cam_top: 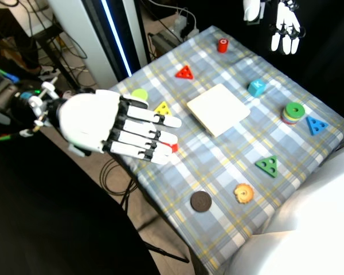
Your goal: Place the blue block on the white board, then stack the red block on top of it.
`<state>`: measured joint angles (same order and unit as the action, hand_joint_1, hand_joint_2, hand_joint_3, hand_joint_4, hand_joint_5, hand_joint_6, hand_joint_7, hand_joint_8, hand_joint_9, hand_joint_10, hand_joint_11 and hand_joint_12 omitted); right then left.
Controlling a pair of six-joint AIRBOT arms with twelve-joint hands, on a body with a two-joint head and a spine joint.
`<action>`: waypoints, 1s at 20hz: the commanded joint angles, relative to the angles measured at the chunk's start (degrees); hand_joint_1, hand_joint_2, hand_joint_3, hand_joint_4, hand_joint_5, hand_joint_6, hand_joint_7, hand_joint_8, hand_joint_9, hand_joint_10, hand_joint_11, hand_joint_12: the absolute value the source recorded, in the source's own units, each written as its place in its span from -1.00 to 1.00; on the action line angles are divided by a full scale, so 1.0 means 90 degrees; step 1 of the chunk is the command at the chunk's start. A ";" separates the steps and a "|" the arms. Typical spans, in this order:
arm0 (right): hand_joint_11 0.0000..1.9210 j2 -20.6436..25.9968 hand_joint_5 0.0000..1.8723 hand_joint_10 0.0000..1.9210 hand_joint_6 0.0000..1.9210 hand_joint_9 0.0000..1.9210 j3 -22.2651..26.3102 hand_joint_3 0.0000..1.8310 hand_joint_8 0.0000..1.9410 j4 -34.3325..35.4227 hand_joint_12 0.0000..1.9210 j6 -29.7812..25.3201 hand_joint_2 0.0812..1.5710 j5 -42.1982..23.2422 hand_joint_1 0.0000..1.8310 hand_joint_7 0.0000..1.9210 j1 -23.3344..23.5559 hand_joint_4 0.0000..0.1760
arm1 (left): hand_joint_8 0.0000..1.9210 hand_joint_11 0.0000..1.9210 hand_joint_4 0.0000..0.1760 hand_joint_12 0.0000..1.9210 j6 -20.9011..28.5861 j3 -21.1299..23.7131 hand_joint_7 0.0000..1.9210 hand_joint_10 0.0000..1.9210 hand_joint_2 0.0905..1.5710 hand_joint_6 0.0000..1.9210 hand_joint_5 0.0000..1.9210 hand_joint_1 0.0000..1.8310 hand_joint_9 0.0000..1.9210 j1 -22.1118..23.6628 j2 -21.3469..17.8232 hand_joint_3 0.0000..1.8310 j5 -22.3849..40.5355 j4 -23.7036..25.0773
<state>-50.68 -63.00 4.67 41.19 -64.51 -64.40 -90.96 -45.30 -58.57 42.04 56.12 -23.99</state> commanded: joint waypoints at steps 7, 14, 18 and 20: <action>-0.66 -0.0003 -0.39 -1.00 -1.00 -0.44 -0.0023 -1.00 -1.00 -0.0072 -0.60 -0.0039 0.70 -0.0758 -0.30 -0.38 0.0130 -1.00 | -0.99 -0.96 1.00 -0.61 -0.4082 -0.0166 -0.72 -0.99 0.21 -0.98 -0.68 -0.31 -0.75 0.0989 0.0560 -1.00 -0.0353 -0.1147; -0.63 -0.0004 -0.39 -0.99 -1.00 -0.41 -0.0025 -1.00 -0.99 -0.0207 -0.61 -0.0052 0.71 -0.0750 -0.31 -0.37 0.0154 -1.00 | -0.99 -0.96 1.00 -0.65 -0.5687 -0.1023 -0.64 -0.99 0.11 -0.98 -0.47 -0.19 -0.69 0.1656 0.1298 -1.00 -0.1548 -0.1975; -0.61 -0.0008 -0.39 -1.00 -1.00 -0.41 -0.0032 -1.00 -1.00 -0.0221 -0.64 -0.0052 0.72 -0.0706 -0.31 -0.36 0.0154 -1.00 | -0.99 -0.94 1.00 -0.64 -0.5970 -0.1256 -0.61 -1.00 0.10 -0.99 -0.37 -0.11 -0.69 0.1813 0.1458 -1.00 -0.1783 -0.2176; -0.61 -0.0012 -0.39 -1.00 -1.00 -0.42 -0.0031 -1.00 -1.00 -0.0229 -0.65 -0.0053 0.72 -0.0685 -0.33 -0.36 0.0154 -1.00 | -1.00 -0.97 0.97 -0.65 -0.6052 -0.1336 -0.61 -1.00 0.15 -0.98 -0.33 -0.11 -0.69 0.1844 0.1485 -0.99 -0.1836 -0.2285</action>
<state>-50.74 -63.00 1.67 40.95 -64.16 -63.70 -145.29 -57.01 -42.85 55.24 34.70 -46.15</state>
